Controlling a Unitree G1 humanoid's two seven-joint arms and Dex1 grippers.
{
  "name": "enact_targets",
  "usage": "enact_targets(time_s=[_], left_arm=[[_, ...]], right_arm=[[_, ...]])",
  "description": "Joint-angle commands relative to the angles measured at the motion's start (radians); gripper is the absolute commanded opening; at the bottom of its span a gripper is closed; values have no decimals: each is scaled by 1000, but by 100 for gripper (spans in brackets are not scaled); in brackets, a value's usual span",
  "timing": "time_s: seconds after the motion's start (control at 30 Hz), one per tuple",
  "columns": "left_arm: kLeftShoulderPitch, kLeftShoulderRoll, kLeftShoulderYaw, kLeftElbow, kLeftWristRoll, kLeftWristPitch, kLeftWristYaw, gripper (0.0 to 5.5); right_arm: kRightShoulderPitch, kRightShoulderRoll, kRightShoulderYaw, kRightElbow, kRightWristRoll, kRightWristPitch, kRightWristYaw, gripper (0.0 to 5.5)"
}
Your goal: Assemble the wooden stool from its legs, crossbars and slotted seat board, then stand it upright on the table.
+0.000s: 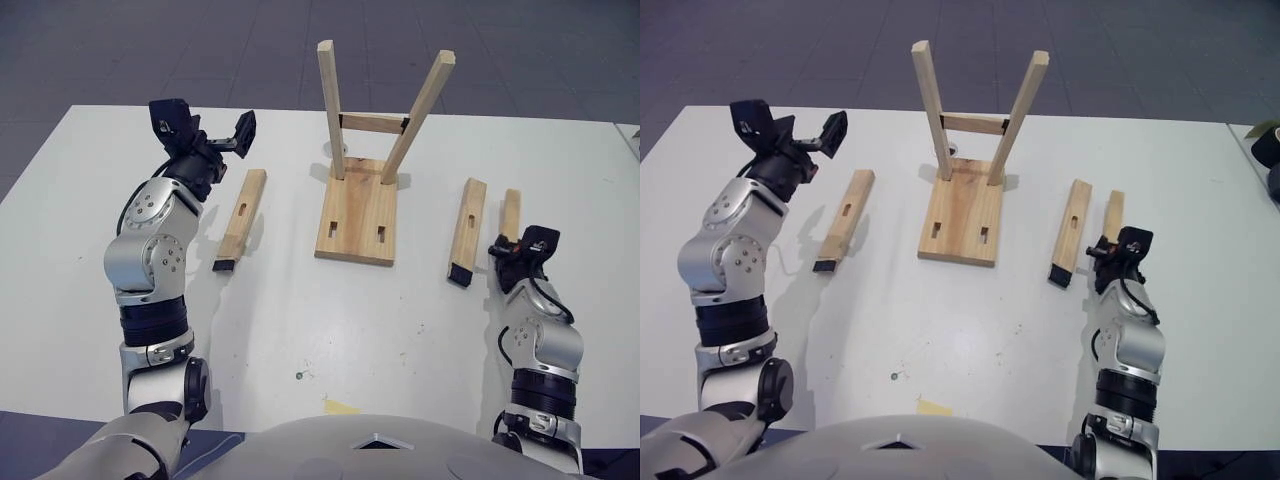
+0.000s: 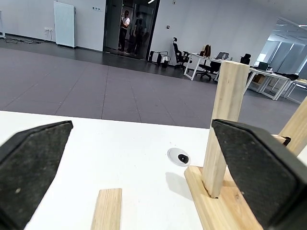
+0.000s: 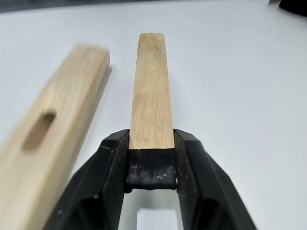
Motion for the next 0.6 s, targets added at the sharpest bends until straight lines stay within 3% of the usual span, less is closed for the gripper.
enact_targets(time_s=[0.03, 0.23, 0.4, 0.6], left_arm=[[-89, -6, 42, -33, -76, 14, -12, 540], [-174, -28, 132, -98, -433, 162, -70, 540], [-134, -30, 115, -150, -713, 281, -131, 540], [-78, -42, 68, -160, -793, 300, -53, 540]], right_arm=[[-116, -47, 31, -91, -92, -221, -36, 132], [-182, -57, 206, -223, -127, -351, 91, 132], [-185, -49, 326, -292, -87, -359, 216, 132], [-141, -34, 444, -334, -119, -386, 281, 132]])
